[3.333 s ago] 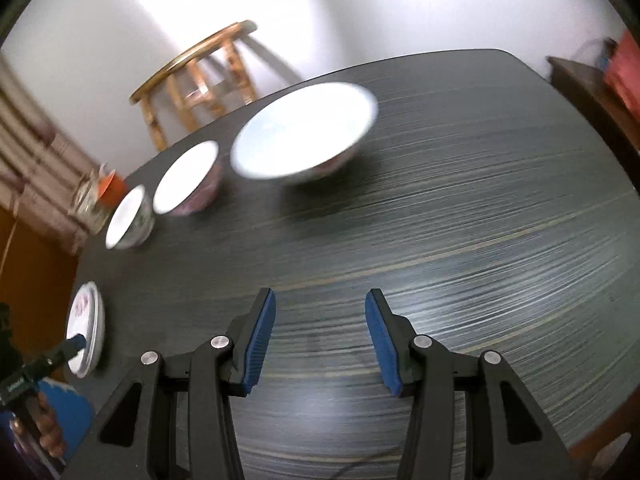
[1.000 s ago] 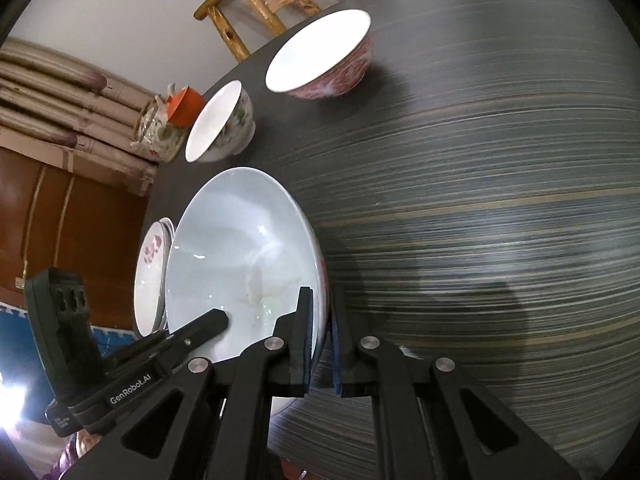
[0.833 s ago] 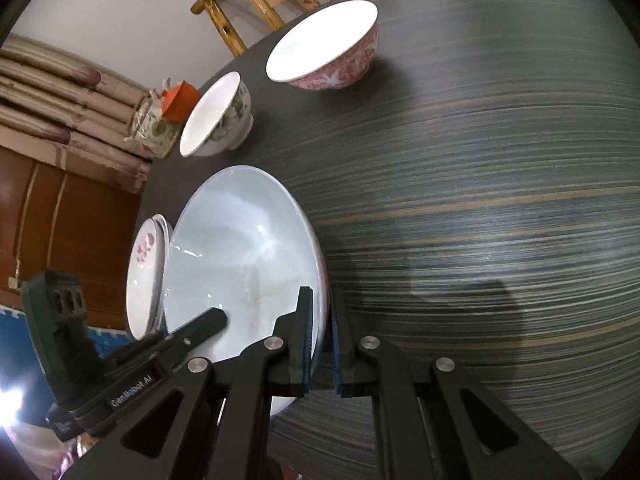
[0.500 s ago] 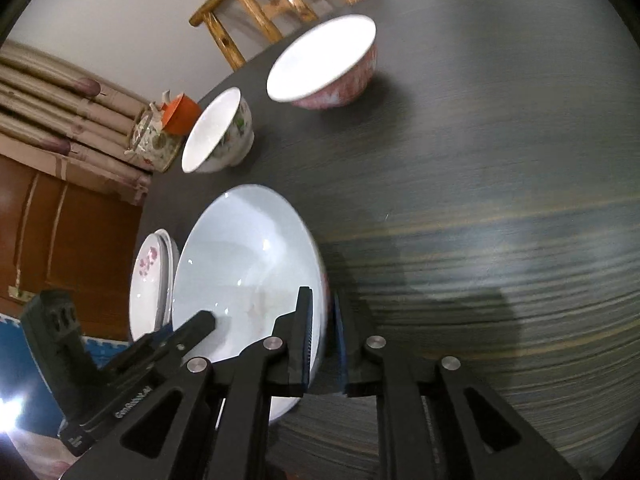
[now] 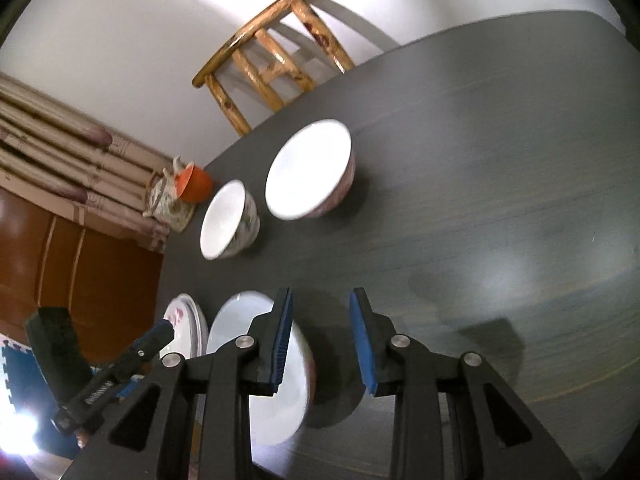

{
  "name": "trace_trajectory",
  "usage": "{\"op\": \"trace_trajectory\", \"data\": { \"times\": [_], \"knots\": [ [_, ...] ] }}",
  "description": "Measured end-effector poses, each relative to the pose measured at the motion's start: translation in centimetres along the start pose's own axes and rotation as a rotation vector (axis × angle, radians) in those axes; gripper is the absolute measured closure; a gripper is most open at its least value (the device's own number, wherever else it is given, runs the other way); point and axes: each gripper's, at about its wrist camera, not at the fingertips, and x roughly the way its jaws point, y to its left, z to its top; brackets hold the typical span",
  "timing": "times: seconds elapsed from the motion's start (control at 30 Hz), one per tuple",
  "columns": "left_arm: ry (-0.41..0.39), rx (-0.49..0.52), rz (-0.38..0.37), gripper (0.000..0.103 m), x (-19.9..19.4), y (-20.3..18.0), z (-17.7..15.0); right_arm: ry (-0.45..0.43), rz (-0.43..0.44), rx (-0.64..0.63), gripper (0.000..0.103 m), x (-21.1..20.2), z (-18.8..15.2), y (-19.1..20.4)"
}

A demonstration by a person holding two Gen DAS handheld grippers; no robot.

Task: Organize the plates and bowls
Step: 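Grasp the rim of another white bowl with both tools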

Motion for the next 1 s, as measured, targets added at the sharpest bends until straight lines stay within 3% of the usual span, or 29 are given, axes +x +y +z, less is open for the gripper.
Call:
{"op": "trace_trajectory", "data": {
  "times": [0.3, 0.4, 0.5, 0.67, 1.0],
  "knots": [
    [0.109, -0.191, 0.032, 0.059, 8.0, 0.0, 5.4, 0.040, -0.057, -0.024, 0.074, 2.4, 6.2, -0.1],
    [0.120, -0.271, 0.000, 0.059, 9.3, 1.1, 5.7, 0.061, -0.073, -0.021, 0.074, 4.0, 8.0, -0.4],
    [0.126, -0.290, 0.031, 0.059, 10.4, 1.7, 6.2, 0.081, -0.081, -0.017, 0.070, 5.7, 9.2, -0.8],
    [0.115, -0.333, 0.018, 0.058, 11.5, 2.7, 6.6, 0.097, -0.078, -0.008, 0.058, 7.9, 10.8, -1.3],
    [0.064, -0.346, 0.043, 0.058, 12.9, 3.0, 7.4, 0.144, -0.115, -0.046, 0.058, 12.4, 13.0, -1.1]
  ]
}}
